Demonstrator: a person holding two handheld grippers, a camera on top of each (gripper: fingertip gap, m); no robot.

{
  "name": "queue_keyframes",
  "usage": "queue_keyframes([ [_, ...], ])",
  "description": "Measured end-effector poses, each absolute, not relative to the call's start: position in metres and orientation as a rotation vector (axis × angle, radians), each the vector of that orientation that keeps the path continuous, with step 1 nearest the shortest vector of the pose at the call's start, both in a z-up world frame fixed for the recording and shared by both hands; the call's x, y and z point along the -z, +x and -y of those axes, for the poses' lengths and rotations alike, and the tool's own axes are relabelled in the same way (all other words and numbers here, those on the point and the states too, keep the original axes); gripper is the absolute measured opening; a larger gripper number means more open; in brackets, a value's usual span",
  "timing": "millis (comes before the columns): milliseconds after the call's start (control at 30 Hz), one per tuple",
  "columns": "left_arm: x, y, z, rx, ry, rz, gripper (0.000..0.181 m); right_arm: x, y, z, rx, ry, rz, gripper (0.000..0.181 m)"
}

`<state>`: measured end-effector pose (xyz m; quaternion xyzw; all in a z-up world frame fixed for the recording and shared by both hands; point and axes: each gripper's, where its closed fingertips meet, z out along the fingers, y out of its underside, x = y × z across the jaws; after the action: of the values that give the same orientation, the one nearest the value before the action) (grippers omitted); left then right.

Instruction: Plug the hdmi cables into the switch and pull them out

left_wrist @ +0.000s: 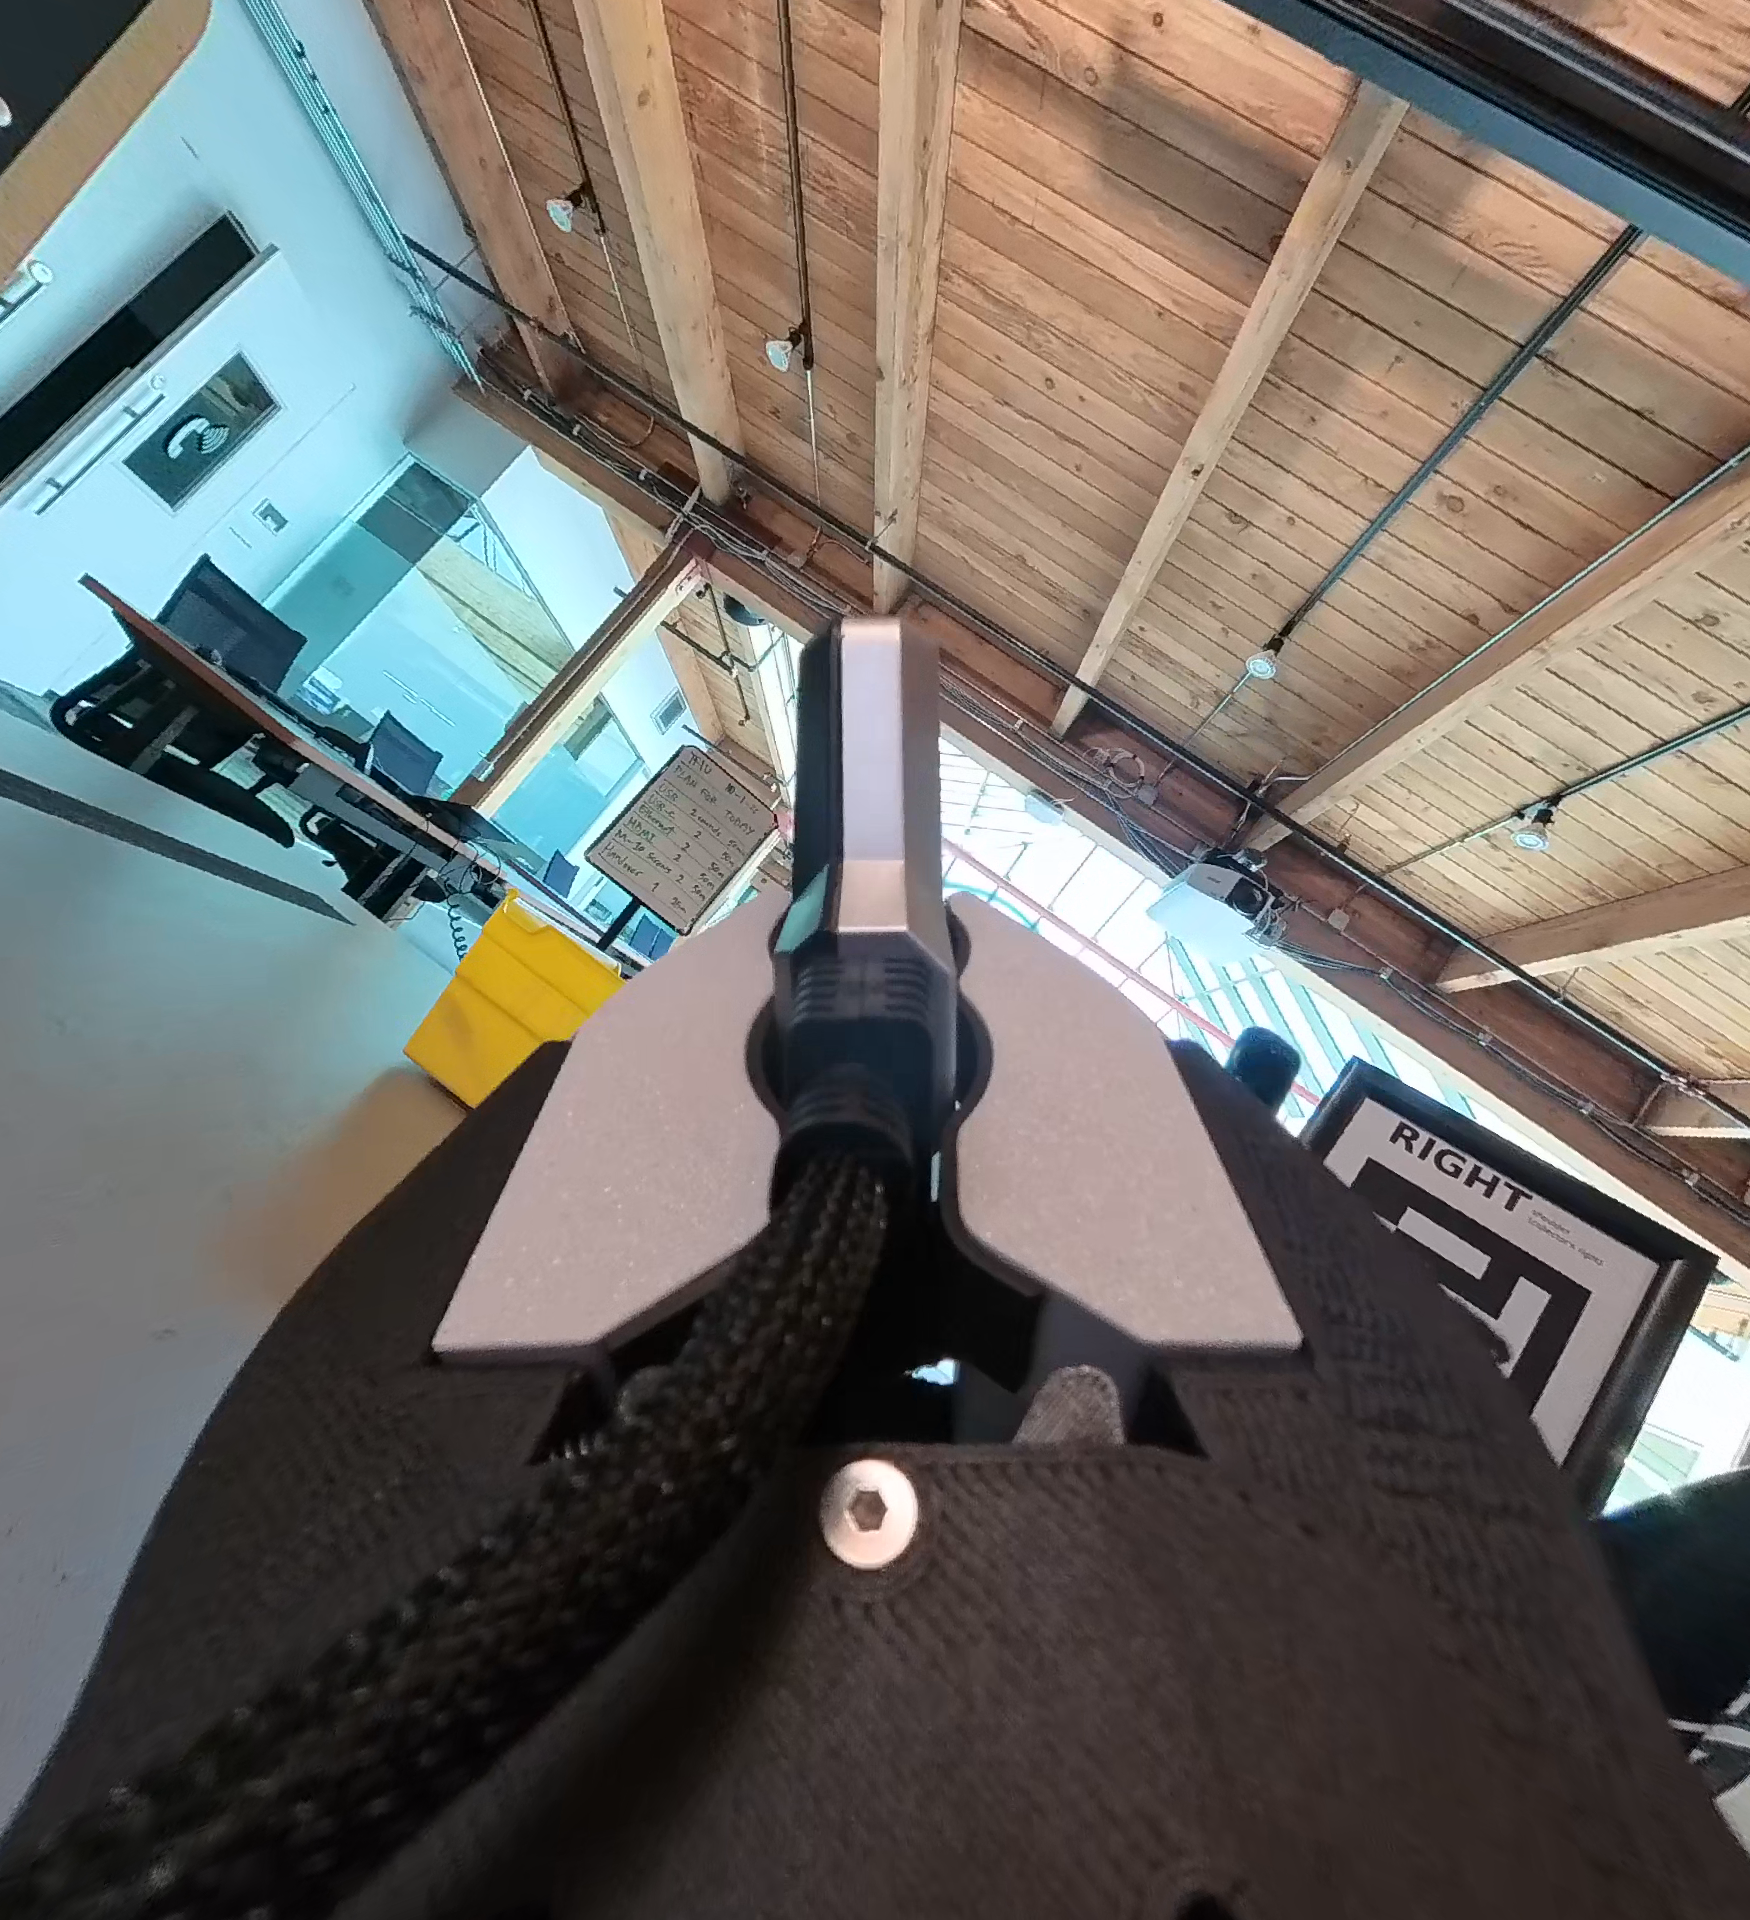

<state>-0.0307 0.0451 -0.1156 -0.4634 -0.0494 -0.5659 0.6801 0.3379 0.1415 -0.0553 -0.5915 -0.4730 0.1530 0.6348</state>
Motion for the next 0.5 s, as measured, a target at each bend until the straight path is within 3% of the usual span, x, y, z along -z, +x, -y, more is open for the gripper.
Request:
queue_keyframes([
  [167,0.116,-0.031,-0.045,1.270,-1.044,0.111,0.023,0.111,0.340,-0.166,-0.148,-1.431,1.358,0.012],
  [367,0.117,-0.031,-0.046,1.264,-1.050,0.111,0.023,0.112,0.313,-0.169,-0.025,-1.330,1.626,0.011],
  [500,0.116,-0.031,-0.045,1.264,-1.046,0.110,0.022,0.144,0.324,-0.163,-0.084,-1.704,1.794,0.011],
])
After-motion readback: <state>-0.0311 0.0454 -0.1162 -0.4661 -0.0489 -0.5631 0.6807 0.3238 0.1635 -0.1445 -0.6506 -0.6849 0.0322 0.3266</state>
